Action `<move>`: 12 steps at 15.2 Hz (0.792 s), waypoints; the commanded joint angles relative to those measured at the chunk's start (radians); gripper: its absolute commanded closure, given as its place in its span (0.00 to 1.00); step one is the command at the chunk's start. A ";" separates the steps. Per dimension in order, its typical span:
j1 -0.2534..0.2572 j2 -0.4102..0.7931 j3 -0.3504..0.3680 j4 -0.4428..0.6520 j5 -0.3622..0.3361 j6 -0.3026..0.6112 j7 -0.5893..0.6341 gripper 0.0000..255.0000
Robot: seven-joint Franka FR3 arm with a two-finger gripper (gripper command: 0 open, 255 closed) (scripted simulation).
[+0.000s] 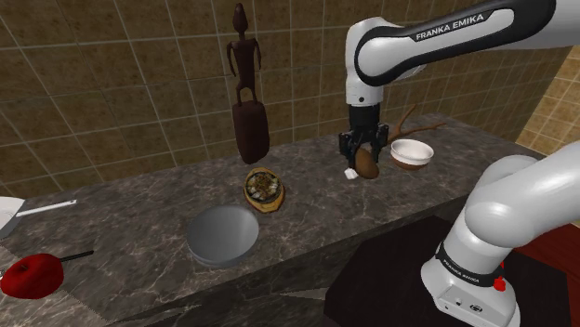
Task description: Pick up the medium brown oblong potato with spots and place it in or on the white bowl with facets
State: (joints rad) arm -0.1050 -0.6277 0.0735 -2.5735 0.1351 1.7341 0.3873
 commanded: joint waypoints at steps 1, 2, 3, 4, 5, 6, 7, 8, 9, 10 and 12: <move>0.025 0.050 0.041 0.038 0.033 0.017 0.048 1.00; 0.034 0.074 0.059 0.057 0.046 0.026 0.069 1.00; 0.044 0.100 0.076 0.077 0.058 0.034 0.090 1.00; 0.052 0.126 0.093 0.099 0.068 0.042 0.111 1.00; 0.060 0.152 0.110 0.121 0.077 0.049 0.132 1.00; 0.068 0.179 0.126 0.144 0.085 0.057 0.152 1.00; 0.075 0.207 0.142 0.168 0.091 0.063 0.173 1.00; 0.081 0.235 0.158 0.193 0.097 0.070 0.194 1.00; 0.088 0.264 0.174 0.220 0.100 0.076 0.215 1.00; 0.094 0.293 0.189 0.247 0.103 0.082 0.236 1.00; 0.105 0.353 0.218 0.304 0.104 0.091 0.280 1.00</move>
State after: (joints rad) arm -0.0064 -0.3064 0.2761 -2.3011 0.2377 1.8215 0.6428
